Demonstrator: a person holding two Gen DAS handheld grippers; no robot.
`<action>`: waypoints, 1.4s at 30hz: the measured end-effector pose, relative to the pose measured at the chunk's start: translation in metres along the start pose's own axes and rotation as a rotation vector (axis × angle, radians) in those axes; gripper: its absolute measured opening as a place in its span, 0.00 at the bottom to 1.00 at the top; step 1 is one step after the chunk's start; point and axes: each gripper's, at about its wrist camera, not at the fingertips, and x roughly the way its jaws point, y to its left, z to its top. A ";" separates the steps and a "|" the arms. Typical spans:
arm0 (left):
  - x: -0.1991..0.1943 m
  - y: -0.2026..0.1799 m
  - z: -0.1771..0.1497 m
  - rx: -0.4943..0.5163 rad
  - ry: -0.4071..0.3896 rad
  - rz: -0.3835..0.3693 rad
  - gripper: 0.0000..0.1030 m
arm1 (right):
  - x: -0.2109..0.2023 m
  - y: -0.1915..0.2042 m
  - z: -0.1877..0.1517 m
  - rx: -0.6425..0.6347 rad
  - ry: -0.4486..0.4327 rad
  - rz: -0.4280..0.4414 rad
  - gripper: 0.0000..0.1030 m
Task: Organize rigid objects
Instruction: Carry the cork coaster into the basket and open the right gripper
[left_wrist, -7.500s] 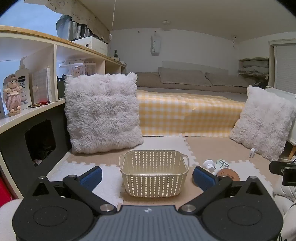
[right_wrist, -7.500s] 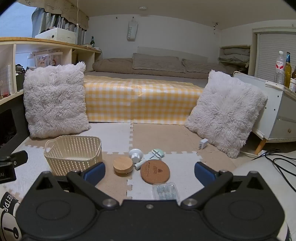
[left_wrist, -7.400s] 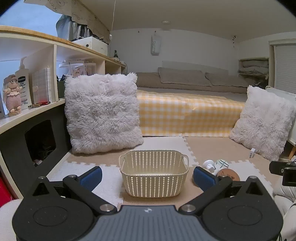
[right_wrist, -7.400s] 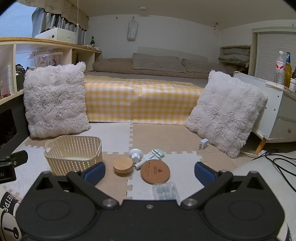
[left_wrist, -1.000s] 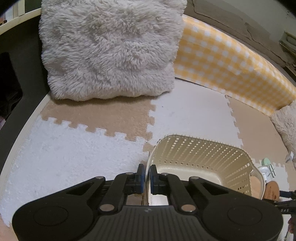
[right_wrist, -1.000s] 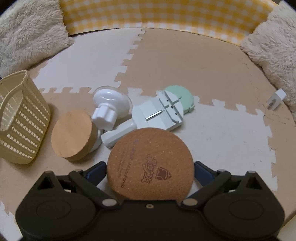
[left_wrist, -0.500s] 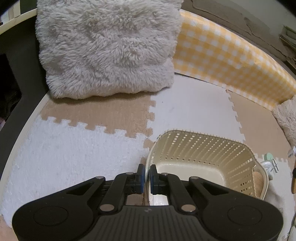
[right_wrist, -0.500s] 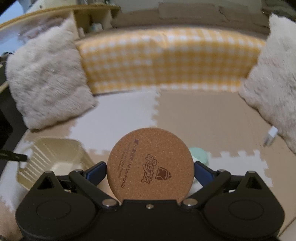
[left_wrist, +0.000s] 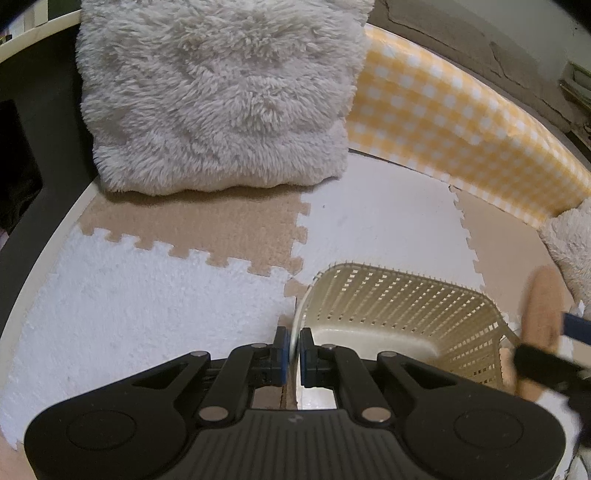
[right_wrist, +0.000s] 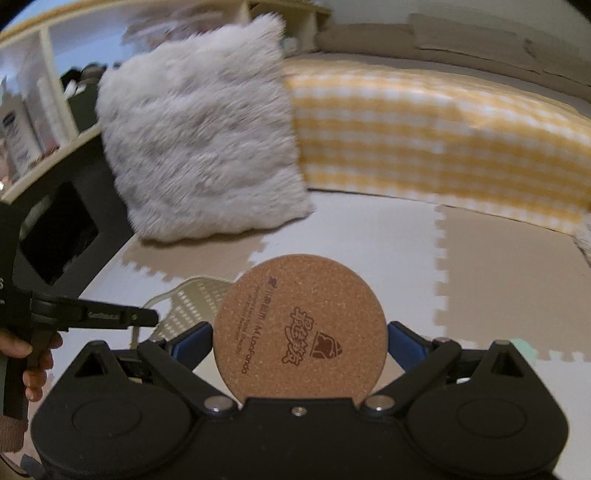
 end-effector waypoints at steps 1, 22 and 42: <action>0.000 0.000 0.000 -0.003 0.001 -0.001 0.05 | 0.006 0.004 0.000 -0.007 0.015 0.005 0.98; -0.002 0.006 0.000 -0.031 0.016 -0.031 0.05 | 0.075 0.042 -0.017 -0.184 0.241 -0.130 0.98; 0.000 0.004 0.000 -0.016 0.023 -0.023 0.05 | 0.022 0.032 -0.006 -0.084 0.166 -0.049 1.00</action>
